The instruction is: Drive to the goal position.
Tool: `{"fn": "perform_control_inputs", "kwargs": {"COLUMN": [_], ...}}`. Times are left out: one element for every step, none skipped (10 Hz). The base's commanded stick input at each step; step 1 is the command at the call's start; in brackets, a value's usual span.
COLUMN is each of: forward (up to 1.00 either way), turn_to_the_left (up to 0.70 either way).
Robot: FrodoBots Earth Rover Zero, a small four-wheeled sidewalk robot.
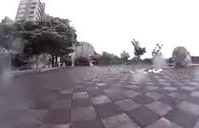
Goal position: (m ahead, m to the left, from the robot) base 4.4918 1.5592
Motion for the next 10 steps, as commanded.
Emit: {"fn": "perform_control_inputs", "kwargs": {"forward": [0.85,0.87,0.83,0.83,0.82,0.81,0.81,0.81,0.81,0.81], "turn_to_the_left": [0.00,0.00,0.00,0.00,0.07,0.11,0.22,0.31,0.32,0.32]}}
